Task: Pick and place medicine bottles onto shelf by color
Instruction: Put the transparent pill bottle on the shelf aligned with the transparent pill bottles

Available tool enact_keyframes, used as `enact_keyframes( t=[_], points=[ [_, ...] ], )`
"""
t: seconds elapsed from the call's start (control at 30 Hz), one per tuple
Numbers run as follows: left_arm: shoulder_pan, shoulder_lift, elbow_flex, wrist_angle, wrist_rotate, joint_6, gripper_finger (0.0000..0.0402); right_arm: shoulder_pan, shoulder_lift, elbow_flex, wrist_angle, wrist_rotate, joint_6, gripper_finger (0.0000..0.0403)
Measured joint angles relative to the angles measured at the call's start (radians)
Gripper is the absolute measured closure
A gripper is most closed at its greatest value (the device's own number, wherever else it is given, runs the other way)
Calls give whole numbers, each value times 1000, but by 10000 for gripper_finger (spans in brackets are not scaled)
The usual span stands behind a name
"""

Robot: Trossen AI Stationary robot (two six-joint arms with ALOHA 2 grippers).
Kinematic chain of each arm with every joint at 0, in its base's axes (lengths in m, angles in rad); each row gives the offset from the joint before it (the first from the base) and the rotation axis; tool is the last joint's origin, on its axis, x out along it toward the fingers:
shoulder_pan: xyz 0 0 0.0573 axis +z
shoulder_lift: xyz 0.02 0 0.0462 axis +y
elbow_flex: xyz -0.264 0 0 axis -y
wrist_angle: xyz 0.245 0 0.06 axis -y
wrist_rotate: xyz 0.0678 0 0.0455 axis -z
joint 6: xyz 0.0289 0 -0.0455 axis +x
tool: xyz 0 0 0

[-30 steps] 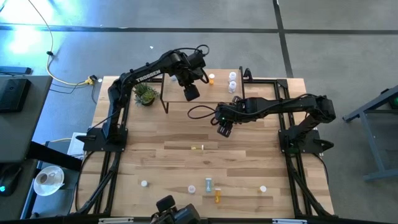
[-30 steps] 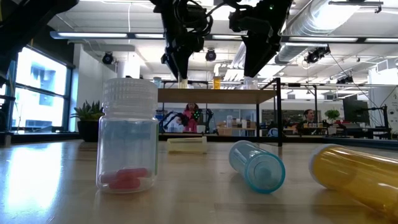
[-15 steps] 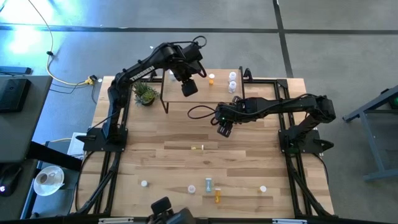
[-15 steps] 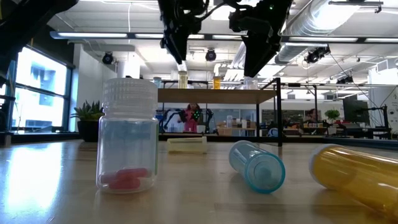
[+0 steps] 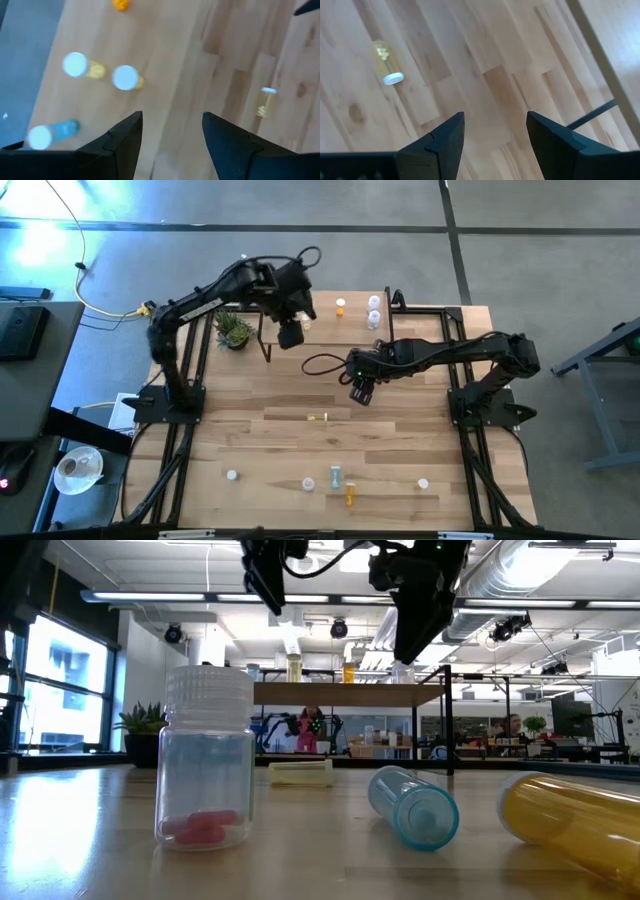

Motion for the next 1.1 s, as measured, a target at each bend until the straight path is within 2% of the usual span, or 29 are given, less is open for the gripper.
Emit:
enact_keyframes(
  t=[0.23, 0.4, 0.67, 0.93, 1.1],
  points=[
    [-65, -234, -397, 260, 1, -53, 204, 40, 0, 0, 3, 0, 0, 199],
    [-115, -371, -625, 416, 0, -108, 204, 62, 0, 0, 39, 0, 19, 199],
    [-230, -524, -911, 623, 0, -142, 204, 98, 0, 0, 47, -16, 21, 199],
    [-304, -638, -1176, 869, -3, -190, 204, 146, 0, 0, 143, -19, -131, 199],
    [-348, -697, -1292, 964, -5, -261, 204, 160, 0, 0, 167, -92, -136, 199]
  ],
)
